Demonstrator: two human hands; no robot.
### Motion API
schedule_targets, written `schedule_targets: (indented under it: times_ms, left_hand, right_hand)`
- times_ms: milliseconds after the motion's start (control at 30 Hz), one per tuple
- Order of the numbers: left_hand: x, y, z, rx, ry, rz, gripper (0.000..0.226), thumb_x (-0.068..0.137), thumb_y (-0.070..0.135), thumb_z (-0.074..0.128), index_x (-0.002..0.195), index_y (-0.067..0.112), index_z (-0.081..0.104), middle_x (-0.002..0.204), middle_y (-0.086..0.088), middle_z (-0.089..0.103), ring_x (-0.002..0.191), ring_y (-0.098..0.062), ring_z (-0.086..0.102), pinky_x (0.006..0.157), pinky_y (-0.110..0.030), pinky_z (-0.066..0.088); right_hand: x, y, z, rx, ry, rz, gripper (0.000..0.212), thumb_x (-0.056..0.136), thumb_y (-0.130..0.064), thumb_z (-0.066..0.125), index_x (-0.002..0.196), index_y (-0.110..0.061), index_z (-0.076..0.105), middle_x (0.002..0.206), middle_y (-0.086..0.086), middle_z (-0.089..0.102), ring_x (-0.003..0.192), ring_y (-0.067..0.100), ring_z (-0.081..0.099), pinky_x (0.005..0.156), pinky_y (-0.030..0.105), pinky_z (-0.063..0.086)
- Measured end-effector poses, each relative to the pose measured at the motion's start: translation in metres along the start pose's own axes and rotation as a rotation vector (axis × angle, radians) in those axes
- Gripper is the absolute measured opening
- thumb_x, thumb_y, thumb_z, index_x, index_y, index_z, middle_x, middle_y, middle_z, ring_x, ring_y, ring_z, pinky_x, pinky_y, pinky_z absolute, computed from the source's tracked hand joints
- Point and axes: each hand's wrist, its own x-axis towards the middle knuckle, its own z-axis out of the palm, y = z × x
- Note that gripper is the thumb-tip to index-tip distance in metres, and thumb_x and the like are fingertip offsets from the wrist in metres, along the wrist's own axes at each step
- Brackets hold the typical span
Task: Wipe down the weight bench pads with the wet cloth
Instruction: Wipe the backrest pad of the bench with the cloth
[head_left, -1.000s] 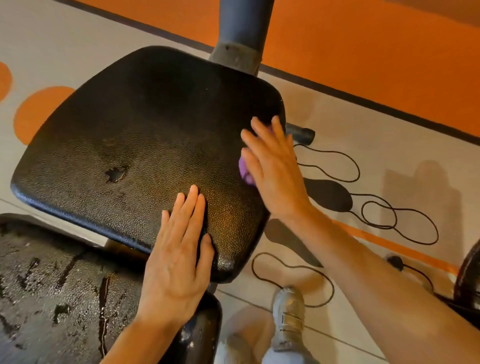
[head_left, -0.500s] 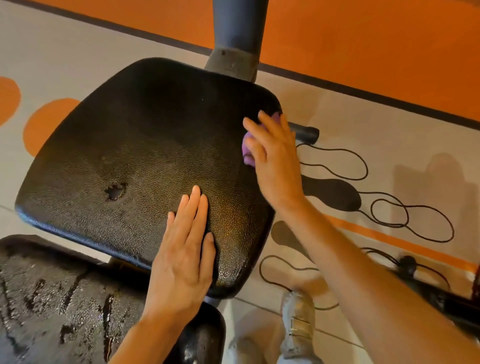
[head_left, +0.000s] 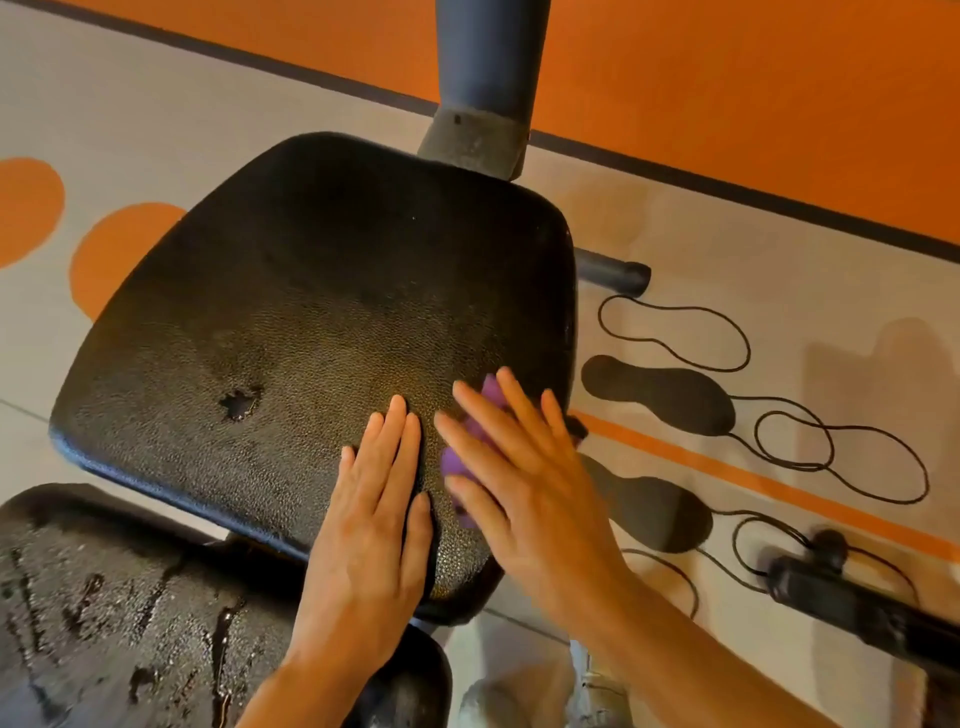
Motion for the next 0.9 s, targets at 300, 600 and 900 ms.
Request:
schedule_targets:
  times_ms: [300, 600, 900]
  left_hand:
    - [0.003, 0.002, 0.0, 0.08, -0.003, 0.001, 0.058, 0.101, 0.027, 0.029, 0.156, 0.016, 0.018, 0.165, 0.008, 0.008, 0.152, -0.01, 0.006, 0.122, -0.021, -0.003]
    - [0.003, 0.007, -0.004, 0.042, 0.0, -0.015, 0.057, 0.101, 0.026, 0.032, 0.156, 0.016, 0.02, 0.165, 0.007, 0.011, 0.152, -0.01, 0.007, 0.123, -0.024, -0.001]
    - [0.001, 0.006, -0.003, 0.045, 0.005, -0.004, 0.056, 0.102, 0.026, 0.033, 0.156, 0.015, 0.019, 0.165, 0.005, 0.009, 0.153, -0.01, 0.004, 0.122, -0.022, -0.004]
  right_hand:
    - [0.116, 0.046, -0.008, -0.117, 0.121, 0.24, 0.044, 0.102, -0.032, 0.027, 0.143, -0.02, 0.039, 0.154, 0.005, 0.03, 0.146, 0.027, 0.016, 0.118, 0.045, 0.008]
    - [0.135, 0.052, -0.02, -0.208, 0.006, 0.143, 0.049, 0.097, -0.019, 0.046, 0.145, -0.018, 0.034, 0.156, 0.007, 0.026, 0.146, 0.028, 0.013, 0.118, 0.045, 0.003]
    - [0.038, 0.014, -0.005, -0.011, -0.044, -0.068, 0.038, 0.095, -0.017, 0.05, 0.133, -0.015, 0.053, 0.147, 0.005, 0.044, 0.143, 0.026, 0.027, 0.116, 0.042, 0.009]
